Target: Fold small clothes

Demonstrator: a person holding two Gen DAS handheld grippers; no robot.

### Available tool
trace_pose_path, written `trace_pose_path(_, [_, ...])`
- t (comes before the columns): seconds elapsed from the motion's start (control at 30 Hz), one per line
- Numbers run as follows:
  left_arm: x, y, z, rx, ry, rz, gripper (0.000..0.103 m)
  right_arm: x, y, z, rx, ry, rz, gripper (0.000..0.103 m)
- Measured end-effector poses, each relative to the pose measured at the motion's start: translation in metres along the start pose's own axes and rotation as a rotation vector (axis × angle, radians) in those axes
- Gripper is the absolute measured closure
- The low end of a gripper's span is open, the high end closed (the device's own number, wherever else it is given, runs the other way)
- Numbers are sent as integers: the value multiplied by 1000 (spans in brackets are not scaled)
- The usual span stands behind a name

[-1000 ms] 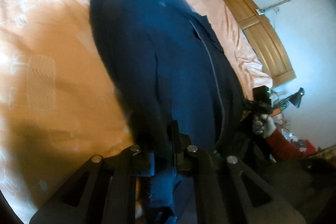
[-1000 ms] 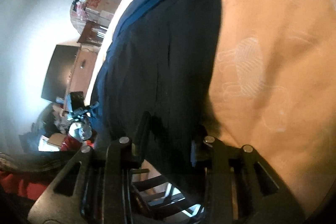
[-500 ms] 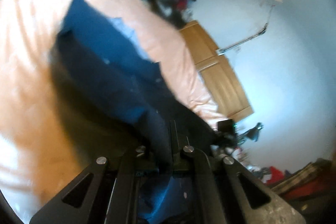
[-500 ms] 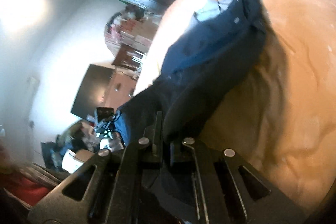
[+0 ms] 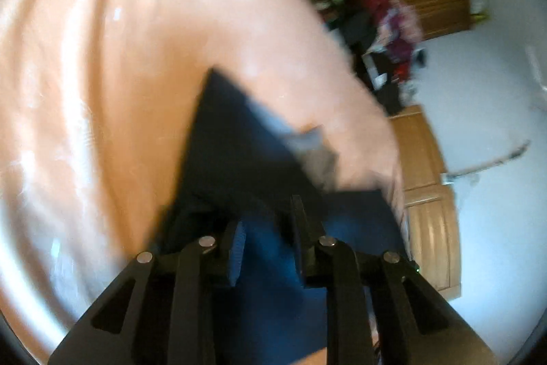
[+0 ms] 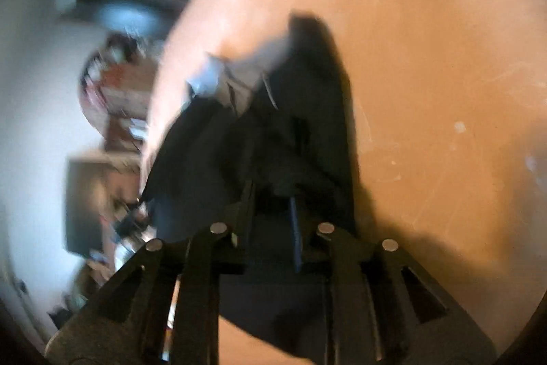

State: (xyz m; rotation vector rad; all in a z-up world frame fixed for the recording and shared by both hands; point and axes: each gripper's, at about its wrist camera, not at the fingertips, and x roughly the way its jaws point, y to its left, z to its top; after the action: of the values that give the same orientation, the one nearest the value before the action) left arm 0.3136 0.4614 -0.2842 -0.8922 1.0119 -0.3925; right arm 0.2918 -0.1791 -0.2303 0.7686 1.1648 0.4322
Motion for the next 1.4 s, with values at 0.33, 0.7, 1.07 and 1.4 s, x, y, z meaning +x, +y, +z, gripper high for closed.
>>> trace_pose_path(0.33, [-33, -3, 1, 45, -139, -63, 62, -46, 22, 6, -126, -228, 83, 33])
trace_pose_path(0.7, [-44, -30, -15, 242, -180, 52, 60, -33, 22, 27, -252, -225, -131, 30])
trace_pose_path(1.07, [50, -90, -17, 478, 117, 130, 60, 25, 13, 16, -345, -152, -297, 30])
trace_pose_path(1.4, [-9, -18, 45, 181, -141, 253, 65, 22, 25, -4, -432, -96, -370, 28])
